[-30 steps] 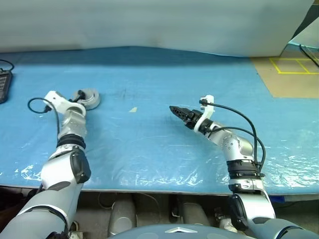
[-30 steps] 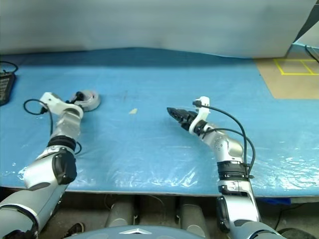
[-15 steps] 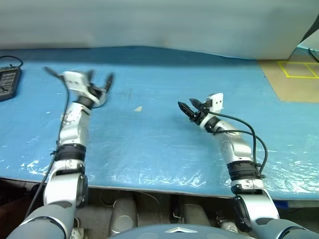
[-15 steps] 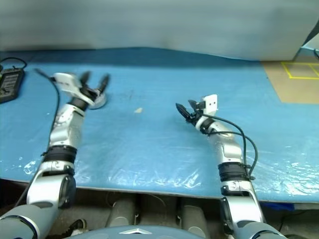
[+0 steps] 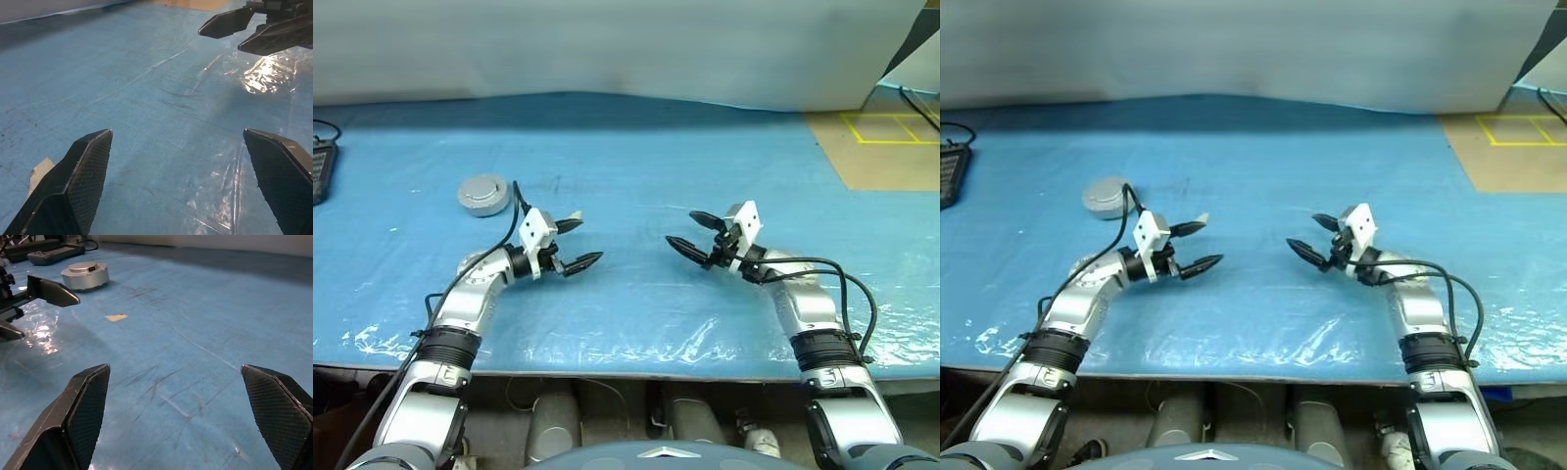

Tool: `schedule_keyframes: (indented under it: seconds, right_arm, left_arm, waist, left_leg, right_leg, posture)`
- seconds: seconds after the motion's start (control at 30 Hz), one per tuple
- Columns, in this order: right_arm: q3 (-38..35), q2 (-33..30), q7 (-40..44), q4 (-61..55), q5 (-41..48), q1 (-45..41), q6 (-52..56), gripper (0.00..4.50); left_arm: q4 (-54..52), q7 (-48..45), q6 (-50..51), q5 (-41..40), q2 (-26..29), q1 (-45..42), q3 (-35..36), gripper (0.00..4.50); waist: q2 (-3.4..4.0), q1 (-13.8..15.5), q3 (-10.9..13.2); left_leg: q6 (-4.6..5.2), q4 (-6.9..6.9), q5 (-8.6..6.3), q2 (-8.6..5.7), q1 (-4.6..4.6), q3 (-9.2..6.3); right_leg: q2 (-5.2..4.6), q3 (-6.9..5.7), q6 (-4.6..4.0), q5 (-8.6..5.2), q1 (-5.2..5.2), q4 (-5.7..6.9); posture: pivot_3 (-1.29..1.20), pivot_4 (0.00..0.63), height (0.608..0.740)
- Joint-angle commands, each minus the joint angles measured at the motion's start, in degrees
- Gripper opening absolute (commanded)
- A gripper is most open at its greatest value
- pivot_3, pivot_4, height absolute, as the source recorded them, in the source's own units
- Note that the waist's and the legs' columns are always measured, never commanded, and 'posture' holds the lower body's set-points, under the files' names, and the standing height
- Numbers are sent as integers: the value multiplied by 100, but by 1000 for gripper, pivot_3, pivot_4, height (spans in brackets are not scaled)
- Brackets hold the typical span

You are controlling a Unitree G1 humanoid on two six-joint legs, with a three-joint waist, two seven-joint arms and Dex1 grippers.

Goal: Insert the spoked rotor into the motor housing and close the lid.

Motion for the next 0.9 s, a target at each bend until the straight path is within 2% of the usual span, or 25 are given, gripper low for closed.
schedule_keyframes:
  seconds: [0.03, 0.9]
  right_arm:
    - [-55, 34, 88, -21, 105, -129, -68, 4475]
    - [-55, 125, 155, 467, 8, -423, -217, 4475]
  left_arm:
    - [-118, -65, -60, 12, 26, -61, 76, 4500]
    - [-211, 270, -58, 144, -167, -25, 134, 4500]
  waist:
    - [0, -1, 0]
    - [0, -4, 0]
  left_leg:
    - [0, 0, 0, 0, -1, 0]
    - [1, -3, 0, 1, -3, 0]
  right_leg:
    - [0, 0, 0, 0, 0, 0]
    - [2, 0, -2, -1, -2, -3]
  posture:
    - [0, 150, 740]
    - [0, 150, 740]
